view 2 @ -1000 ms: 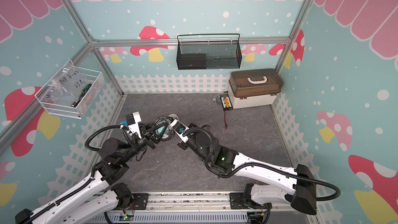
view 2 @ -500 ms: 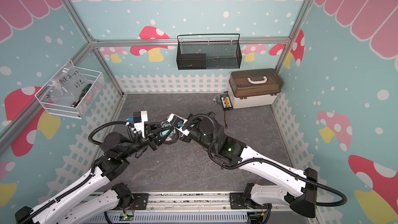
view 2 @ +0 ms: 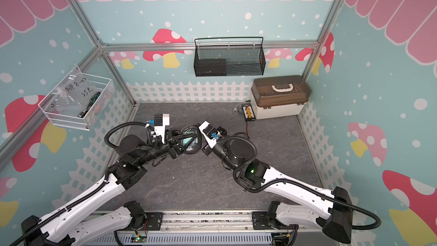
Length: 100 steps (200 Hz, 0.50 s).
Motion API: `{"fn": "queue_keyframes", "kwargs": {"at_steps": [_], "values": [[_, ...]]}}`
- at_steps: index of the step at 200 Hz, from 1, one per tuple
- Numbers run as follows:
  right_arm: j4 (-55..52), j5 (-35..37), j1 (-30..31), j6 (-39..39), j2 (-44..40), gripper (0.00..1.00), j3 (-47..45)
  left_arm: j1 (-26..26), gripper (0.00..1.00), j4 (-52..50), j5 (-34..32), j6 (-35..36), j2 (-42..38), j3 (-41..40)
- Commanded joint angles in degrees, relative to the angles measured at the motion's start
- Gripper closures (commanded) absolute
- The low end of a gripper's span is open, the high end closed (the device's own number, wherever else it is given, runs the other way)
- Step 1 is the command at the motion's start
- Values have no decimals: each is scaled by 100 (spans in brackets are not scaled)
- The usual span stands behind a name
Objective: Pack away charging kits
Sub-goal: Zip the zipper on the storage bag.
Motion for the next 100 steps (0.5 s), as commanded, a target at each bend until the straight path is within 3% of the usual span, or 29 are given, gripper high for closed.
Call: {"fn": "queue_keyframes", "kwargs": {"at_steps": [1, 25, 63, 100], "values": [[1322, 11, 142, 463, -23, 100, -84, -43, 48, 809, 110, -510, 155, -72], [1773, 260, 173, 677, 150, 100, -131, -52, 37, 1658, 8, -967, 299, -222], [2207, 929, 218, 1049, 475, 100, -25, -85, 28, 2411, -447, -1390, 408, -426], [2673, 1705, 306, 1552, 735, 100, -42, -211, 27, 2777, -755, -1448, 460, -564]]}}
